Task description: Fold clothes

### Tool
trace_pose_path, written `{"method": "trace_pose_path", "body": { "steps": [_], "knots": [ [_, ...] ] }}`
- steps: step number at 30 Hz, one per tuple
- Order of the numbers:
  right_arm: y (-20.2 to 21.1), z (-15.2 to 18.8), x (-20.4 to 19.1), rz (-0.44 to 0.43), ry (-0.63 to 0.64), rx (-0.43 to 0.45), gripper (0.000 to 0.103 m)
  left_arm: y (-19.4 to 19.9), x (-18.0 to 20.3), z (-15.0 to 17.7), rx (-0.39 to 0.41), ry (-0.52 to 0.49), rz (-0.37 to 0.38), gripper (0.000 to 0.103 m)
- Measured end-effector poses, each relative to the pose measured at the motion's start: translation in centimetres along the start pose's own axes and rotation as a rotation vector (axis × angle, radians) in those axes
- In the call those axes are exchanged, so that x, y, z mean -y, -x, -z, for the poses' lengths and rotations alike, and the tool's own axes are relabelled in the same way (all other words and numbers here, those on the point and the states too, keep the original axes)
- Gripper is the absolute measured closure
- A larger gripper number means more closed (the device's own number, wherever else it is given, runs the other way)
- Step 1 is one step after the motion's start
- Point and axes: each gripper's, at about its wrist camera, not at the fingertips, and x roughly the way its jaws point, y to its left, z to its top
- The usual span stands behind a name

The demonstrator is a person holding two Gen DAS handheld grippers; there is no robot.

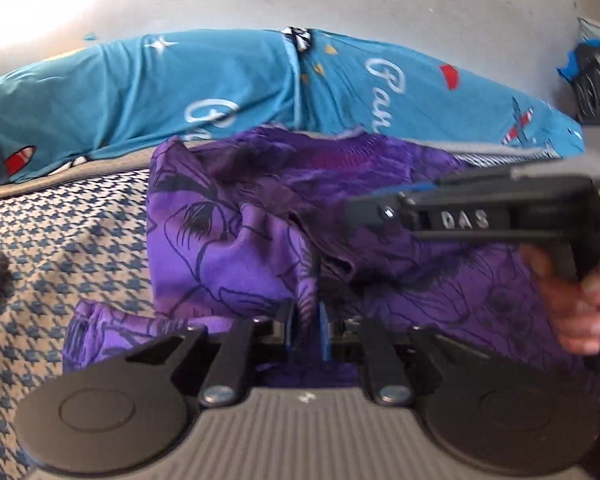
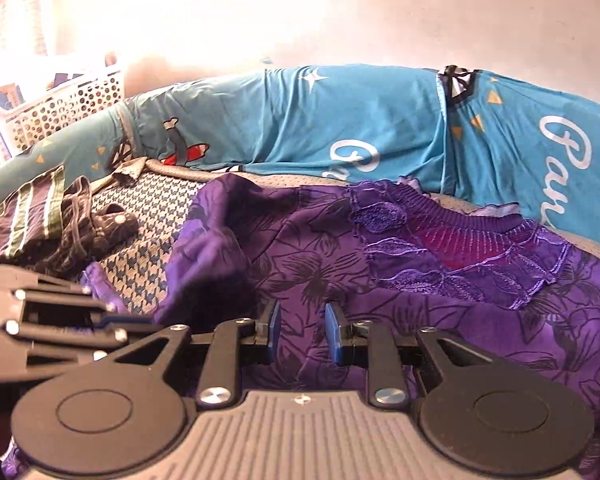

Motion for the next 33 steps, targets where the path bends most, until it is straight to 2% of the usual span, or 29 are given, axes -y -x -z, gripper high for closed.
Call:
{"method": "trace_pose_path", "body": {
  "steps": [1,2,3,5,8,10,13,15,16,17,23,25,28,30,33],
  "knots": [
    [0.1,0.0,0.2,0.001,-0.01,0.003,0.079,0.2,0.4,0.1,0.006,-0.013,0.006,0.08],
    [0.1,-0.1,0.3,-0.002,-0.019,0.005,0.079,0.4,0.8,0.1,0.012,-0.027,0.012,0.065],
    [0.1,-0.1,0.3,-0.005,-0.022,0.007,0.079,0.8,0.9,0.1,0.032,-0.023,0.015,0.056],
    [0.2,-0.2,0.2,-0.011,-0.017,0.011,0.079,1.7,0.5,-0.2,0.065,0.006,0.021,0.027],
    [0.3,-0.1,-0.2,-0.031,-0.004,0.02,0.079,3.2,-0.8,-1.2,0.112,0.045,0.023,0.025],
    [0.4,-0.1,-0.3,-0.058,-0.019,0.027,0.079,4.2,-1.7,-1.5,0.149,0.073,-0.01,0.024],
    [0.3,-0.1,-0.9,-0.078,-0.01,0.028,0.079,5.1,-3.4,-2.2,0.16,0.118,-0.022,0.023],
    [0.2,0.0,-1.2,-0.071,0.008,0.024,0.079,5.5,-4.2,-2.3,0.174,0.142,-0.091,0.016],
    [0.1,0.1,-1.4,-0.069,0.016,0.022,0.079,5.7,-4.7,-2.4,0.178,0.161,-0.128,0.007],
    [0.0,0.1,-1.6,-0.08,0.019,0.019,0.079,5.9,-5.3,-2.3,0.186,0.197,-0.169,0.003],
    [-0.6,0.1,-3.4,-0.189,0.039,0.008,0.078,6.6,-9.9,-2.2,0.21,0.409,-0.35,0.003],
    [-0.7,0.0,-4.5,-0.23,0.074,0.012,0.072,7.0,-10.9,-2.2,0.217,0.45,-0.398,0.003],
    [-1.3,0.0,-6.0,-0.283,0.108,0.013,0.064,7.3,-12.1,-1.8,0.223,0.517,-0.404,0.003],
    [-1.9,0.0,-6.7,-0.314,0.117,0.007,0.063,7.5,-12.6,-1.7,0.222,0.549,-0.386,0.003],
    [-3.1,0.3,-7.9,-0.309,0.163,-0.005,0.06,7.2,-12.6,-1.7,0.22,0.555,-0.387,0.003]
  ]
}}
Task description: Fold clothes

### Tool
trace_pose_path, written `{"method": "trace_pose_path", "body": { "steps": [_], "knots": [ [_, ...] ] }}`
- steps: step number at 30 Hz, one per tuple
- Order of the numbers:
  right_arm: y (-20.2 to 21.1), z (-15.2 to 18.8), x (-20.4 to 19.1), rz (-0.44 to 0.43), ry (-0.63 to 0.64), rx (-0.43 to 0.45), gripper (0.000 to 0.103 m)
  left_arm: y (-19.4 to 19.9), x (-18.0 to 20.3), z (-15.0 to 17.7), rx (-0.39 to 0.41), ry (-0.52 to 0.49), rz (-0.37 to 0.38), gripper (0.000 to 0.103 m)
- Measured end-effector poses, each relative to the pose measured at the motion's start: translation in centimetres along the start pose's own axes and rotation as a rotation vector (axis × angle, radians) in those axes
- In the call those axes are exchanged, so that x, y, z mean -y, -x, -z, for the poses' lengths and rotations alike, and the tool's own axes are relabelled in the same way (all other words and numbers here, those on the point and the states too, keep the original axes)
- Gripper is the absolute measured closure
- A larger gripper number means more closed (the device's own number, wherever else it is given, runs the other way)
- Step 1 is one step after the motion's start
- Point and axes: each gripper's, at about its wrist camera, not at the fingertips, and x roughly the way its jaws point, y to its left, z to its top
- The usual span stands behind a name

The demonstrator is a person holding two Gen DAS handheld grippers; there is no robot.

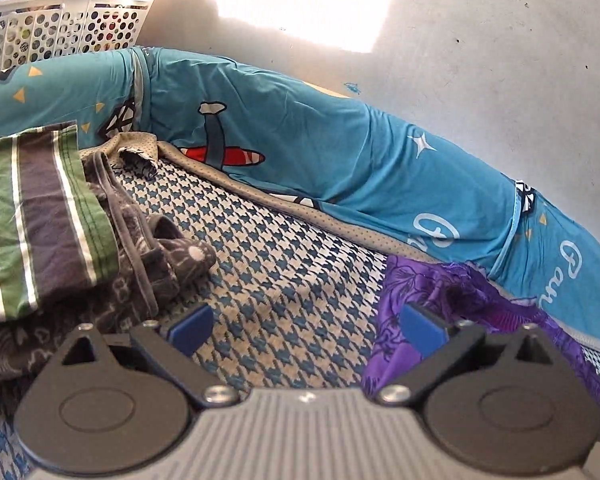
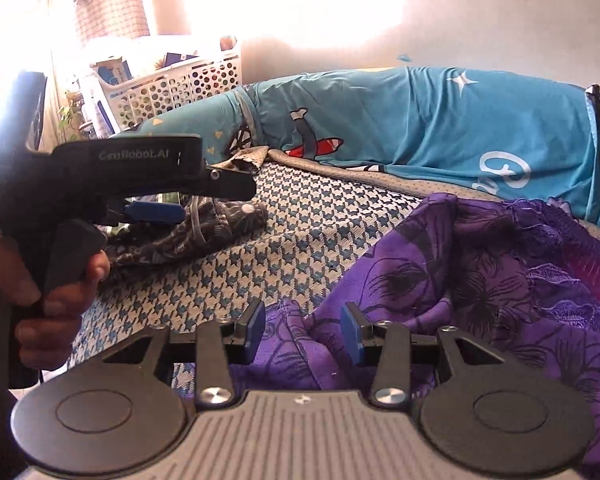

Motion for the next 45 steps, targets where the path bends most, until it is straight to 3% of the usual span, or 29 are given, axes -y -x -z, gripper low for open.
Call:
{"method": "trace_pose_path", "body": {
  "steps": [9,11,12,18,22,25,29,35,39,45],
  "knots": [
    [-3.8,1.0,-0.7,-0.02,0.029,-0.091,0.057,-0.2,1.1,0.4,-0.004,-0.025,0.008,0.003],
    [-3.9,1.4,-1.2,-0.039,0.05,-0.098,0.069,-0.3,1.2,0.5,-0.005,-0.032,0.005,0.003],
    [-3.9,1.5,-1.5,-0.054,0.068,-0.104,0.088,-0.3,1.2,0.5,-0.005,-0.033,0.004,0.003],
    [-1.6,1.1,-2.0,-0.027,0.106,-0.028,0.093,0.2,1.1,-0.1,0.043,-0.037,-0.031,0.001],
    [1.9,-0.2,-0.1,0.082,-0.002,0.117,0.093,0.5,0.9,-0.4,0.075,-0.025,-0.062,0.0],
    [4.6,-0.8,2.6,0.21,-0.153,0.22,0.093,0.1,1.1,-0.3,0.062,-0.019,-0.053,0.0],
    [7.6,-0.6,6.3,0.39,-0.336,0.295,0.093,-0.6,2.3,0.1,0.042,-0.057,-0.041,0.0],
    [8.6,1.7,10.9,0.592,-0.547,0.164,0.089,-2.2,4.7,1.4,-0.022,-0.129,-0.025,0.0],
    [10.4,2.9,13.2,0.595,-0.63,0.151,0.084,-3.1,6.4,2.2,-0.055,-0.223,-0.082,0.0],
    [12.1,3.0,15.1,0.654,-0.627,0.17,0.08,-4.1,7.6,3.1,-0.092,-0.269,-0.084,0.0]
  ]
}}
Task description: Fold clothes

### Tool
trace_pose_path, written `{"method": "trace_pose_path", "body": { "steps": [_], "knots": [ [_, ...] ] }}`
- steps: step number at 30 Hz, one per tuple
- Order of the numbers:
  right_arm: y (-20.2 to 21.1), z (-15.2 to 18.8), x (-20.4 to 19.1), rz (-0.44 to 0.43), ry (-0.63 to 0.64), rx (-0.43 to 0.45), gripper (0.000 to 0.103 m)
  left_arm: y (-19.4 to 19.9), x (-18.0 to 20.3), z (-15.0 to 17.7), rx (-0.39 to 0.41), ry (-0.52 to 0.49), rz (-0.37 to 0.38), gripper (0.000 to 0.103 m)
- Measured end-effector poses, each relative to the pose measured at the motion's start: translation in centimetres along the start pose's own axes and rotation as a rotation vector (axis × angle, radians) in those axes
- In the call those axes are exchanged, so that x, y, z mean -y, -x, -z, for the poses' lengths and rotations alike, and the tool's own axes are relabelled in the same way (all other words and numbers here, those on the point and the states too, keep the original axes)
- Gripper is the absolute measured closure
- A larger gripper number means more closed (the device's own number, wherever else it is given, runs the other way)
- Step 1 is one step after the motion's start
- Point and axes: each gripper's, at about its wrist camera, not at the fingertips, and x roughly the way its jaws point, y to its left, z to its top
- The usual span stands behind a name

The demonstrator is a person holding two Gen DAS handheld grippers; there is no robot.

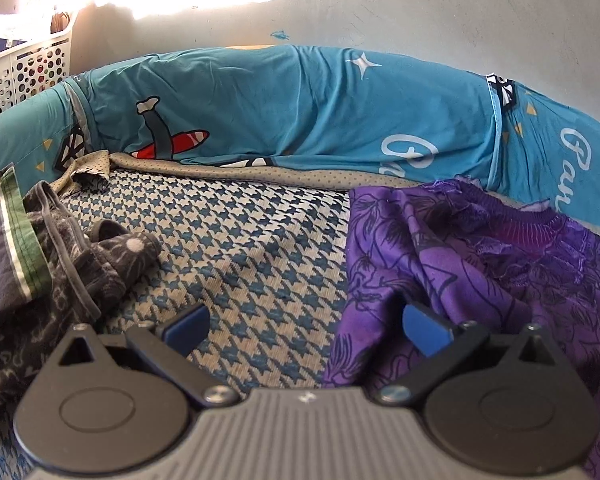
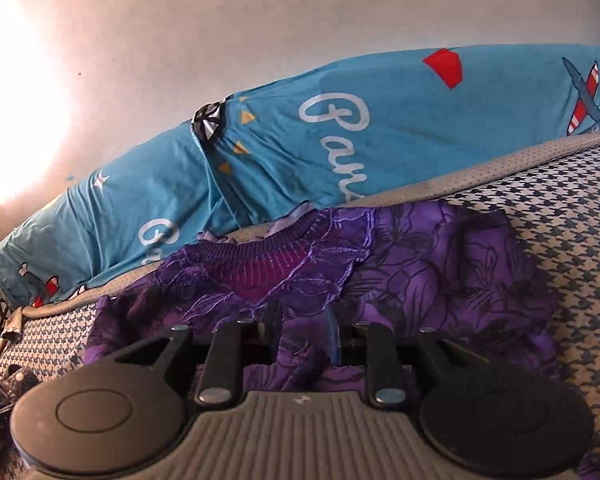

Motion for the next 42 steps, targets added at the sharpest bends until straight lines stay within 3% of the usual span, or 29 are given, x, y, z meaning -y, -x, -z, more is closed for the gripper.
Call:
{"method": "trace_pose_path", "body": {
  "steps": [2,8,14,24,30,32,36,42],
  "knots": [
    [-0.4,-0.3,0.3,-0.013,0.018,0.001,0.076,-0.2,0.1,-0.1,0.0,0.007,0.008,0.0],
    [-3.6,-0.2,-0.2,-0.177,0.168,-0.086,0.063,-0.9,0.0,0.0,-0.025,0.027,0.029,0.0],
    [-5.7,0.6,-1.6,-0.221,0.295,-0.093,0.061,-1.6,0.4,0.2,-0.059,0.003,0.035,0.0],
    [-8.7,1.5,-2.9,-0.247,0.36,-0.145,0.059,-2.7,0.9,0.6,-0.109,-0.043,0.031,0.0],
    [-9.5,2.2,-3.7,-0.246,0.407,-0.133,0.059,-3.2,1.1,0.8,-0.119,-0.045,0.036,0.0],
    [-9.5,2.6,-4.1,-0.245,0.439,-0.122,0.064,-3.3,1.2,0.8,-0.122,-0.045,0.037,0.0],
    [-9.2,2.9,-4.7,-0.263,0.483,-0.11,0.089,-3.5,1.4,0.8,-0.124,-0.052,0.033,0.0],
    [-7.9,1.9,-4.5,-0.248,0.427,-0.053,0.093,-3.8,1.8,0.8,-0.108,-0.064,0.029,0.0]
  ]
}}
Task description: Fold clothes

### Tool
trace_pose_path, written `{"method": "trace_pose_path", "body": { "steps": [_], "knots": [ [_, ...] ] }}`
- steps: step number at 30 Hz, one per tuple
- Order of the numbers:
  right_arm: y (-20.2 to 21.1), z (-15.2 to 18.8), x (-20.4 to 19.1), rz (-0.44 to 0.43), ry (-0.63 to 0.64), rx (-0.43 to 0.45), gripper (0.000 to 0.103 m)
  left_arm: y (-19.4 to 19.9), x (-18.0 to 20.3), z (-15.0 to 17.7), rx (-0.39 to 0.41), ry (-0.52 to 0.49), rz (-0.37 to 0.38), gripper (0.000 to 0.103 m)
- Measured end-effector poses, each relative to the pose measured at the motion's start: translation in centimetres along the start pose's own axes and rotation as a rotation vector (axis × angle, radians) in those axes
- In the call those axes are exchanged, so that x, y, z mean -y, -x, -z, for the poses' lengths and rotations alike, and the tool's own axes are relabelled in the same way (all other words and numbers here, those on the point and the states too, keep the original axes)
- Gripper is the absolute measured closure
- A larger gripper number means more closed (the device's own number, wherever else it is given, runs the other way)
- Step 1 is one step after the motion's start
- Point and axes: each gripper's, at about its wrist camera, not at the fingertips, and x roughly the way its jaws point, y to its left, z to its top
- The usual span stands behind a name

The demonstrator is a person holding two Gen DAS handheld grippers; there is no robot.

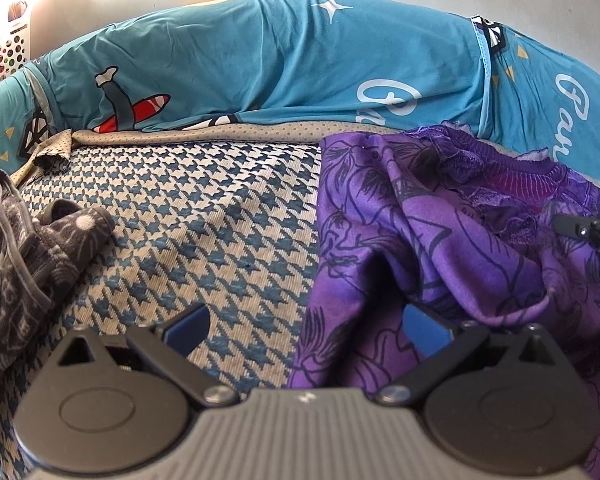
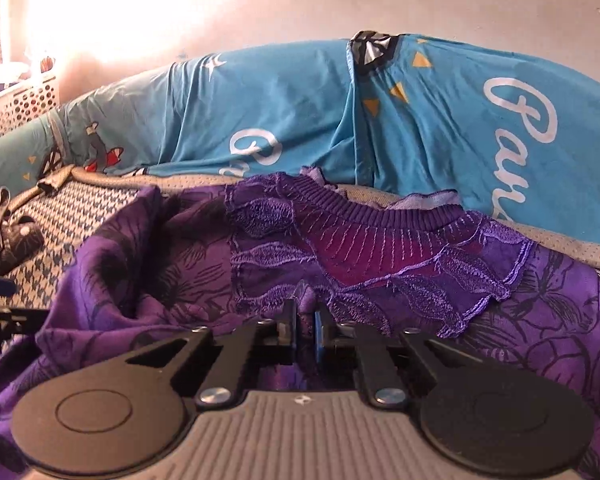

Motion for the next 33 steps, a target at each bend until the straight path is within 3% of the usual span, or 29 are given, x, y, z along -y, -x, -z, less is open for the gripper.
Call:
{"method": "trace_pose_path", "body": {
  "steps": [5,8,14,18,25,33],
  "knots": [
    [2.8,-1.3,1.4,0.138,-0.081,0.103,0.093,-0.4,0.9,-0.2,0.024,-0.032,-0.021,0.0],
    [4.2,-1.9,3.2,0.221,-0.194,0.135,0.093,-0.6,1.5,-0.2,0.036,-0.053,-0.029,0.0],
    [5.7,-2.3,6.9,0.377,-0.432,0.152,0.093,-1.3,3.0,0.0,0.051,-0.139,-0.063,0.0],
    [5.9,-2.1,8.2,0.487,-0.476,0.111,0.093,-1.6,3.8,0.4,0.077,-0.201,-0.077,0.0],
    [6.3,-1.9,8.6,0.493,-0.521,0.091,0.084,-1.8,5.1,0.8,0.133,-0.311,-0.107,0.0],
    [6.4,-2.1,8.4,0.502,-0.529,0.105,0.084,-2.3,7.4,1.7,0.189,-0.446,-0.186,0.0]
  ]
}}
